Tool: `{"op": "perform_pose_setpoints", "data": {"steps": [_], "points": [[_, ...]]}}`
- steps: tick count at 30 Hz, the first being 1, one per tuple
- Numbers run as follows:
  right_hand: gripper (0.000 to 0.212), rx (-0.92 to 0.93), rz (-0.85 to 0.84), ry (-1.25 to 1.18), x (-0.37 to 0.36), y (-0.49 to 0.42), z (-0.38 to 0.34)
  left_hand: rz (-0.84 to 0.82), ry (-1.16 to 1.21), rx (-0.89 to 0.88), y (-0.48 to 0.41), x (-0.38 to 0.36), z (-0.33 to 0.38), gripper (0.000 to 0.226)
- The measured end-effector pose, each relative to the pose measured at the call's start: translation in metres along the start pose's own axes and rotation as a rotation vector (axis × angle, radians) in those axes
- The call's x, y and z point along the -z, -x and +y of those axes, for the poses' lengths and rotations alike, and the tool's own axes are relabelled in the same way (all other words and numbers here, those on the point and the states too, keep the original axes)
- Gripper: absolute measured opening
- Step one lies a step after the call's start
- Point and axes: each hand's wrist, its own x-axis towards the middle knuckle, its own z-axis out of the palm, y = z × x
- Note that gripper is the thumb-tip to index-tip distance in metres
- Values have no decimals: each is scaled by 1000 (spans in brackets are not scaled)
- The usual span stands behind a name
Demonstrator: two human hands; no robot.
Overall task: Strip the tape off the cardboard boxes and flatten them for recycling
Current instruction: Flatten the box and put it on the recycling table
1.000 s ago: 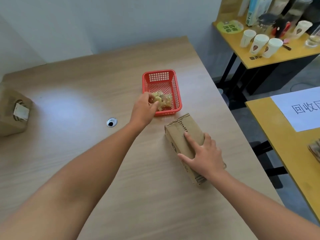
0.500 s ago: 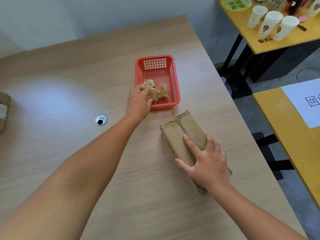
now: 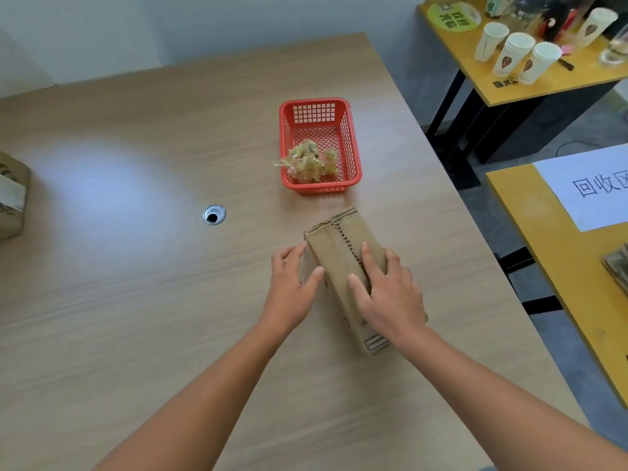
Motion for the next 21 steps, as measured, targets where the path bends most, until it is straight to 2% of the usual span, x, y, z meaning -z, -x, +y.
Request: {"op": "perform_pose_setpoints", "data": {"steps": [4, 7, 9, 14, 16, 21], "points": [[59, 147, -230, -328, -38, 57, -53, 62, 30, 171, 77, 33, -41, 84], [62, 259, -306, -433, -72, 112, -95, 146, -39, 273, 124, 82, -76, 103], [65, 286, -330, -458, -94, 141, -123, 154, -101, 287, 152, 113, -95, 104], [64, 298, -380, -512, -132, 188, -183, 130, -99, 307, 205, 182, -140, 94], [64, 296, -365, -510, -139, 194, -196, 121, 50, 287, 220, 200, -152, 85], [75, 294, -318, -415, -143, 201, -210, 60, 391, 239, 237, 223, -168, 43]]}}
